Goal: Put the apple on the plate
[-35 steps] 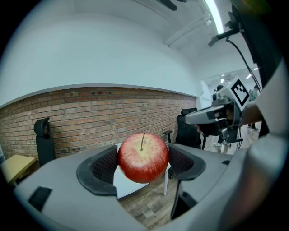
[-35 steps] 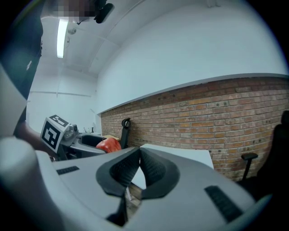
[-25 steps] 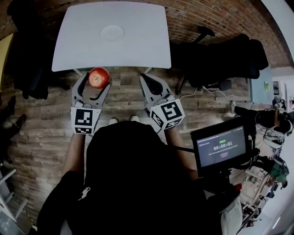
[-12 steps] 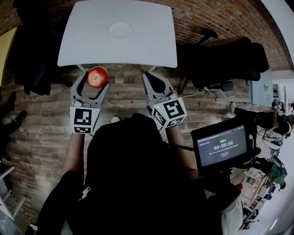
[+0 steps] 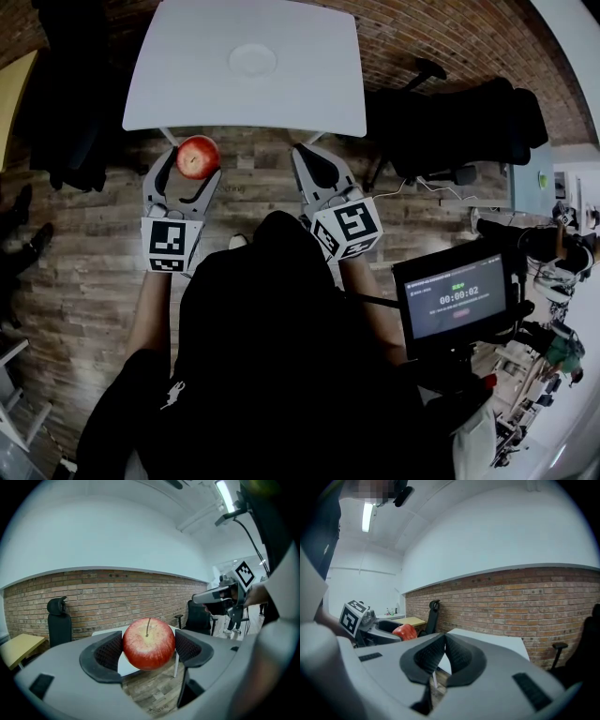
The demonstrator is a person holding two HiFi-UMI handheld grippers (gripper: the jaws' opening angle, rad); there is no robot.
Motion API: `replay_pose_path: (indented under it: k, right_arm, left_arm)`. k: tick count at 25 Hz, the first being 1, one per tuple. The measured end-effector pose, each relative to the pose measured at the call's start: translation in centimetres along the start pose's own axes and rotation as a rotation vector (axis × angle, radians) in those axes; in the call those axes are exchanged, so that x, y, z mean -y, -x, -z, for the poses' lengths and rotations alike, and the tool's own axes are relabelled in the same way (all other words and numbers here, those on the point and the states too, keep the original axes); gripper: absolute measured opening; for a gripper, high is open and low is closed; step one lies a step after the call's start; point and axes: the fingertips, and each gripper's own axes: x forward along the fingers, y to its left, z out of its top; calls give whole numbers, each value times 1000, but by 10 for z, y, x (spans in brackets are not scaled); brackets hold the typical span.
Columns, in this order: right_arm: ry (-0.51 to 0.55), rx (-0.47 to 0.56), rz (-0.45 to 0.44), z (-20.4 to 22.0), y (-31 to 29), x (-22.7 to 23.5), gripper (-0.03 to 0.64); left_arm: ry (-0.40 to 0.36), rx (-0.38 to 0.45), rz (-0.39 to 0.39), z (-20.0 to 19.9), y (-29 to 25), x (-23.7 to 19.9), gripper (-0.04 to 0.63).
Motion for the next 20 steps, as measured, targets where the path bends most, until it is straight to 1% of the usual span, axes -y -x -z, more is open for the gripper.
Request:
replay_pose_path:
  k: [6,12,20]
  right_arm:
    - [-2,-15,5,5,2,0,5]
    - [-10,-7,-5,2,-2,-5,5]
    - [-14,1,-28,1,-9,-7,5]
  left_arm:
    - [2,9,-3,-1,0,-3,359]
    - [-7,-5,-5,-1,4,-6,359]
    - [-9,-13,-32,1,9,-13,359]
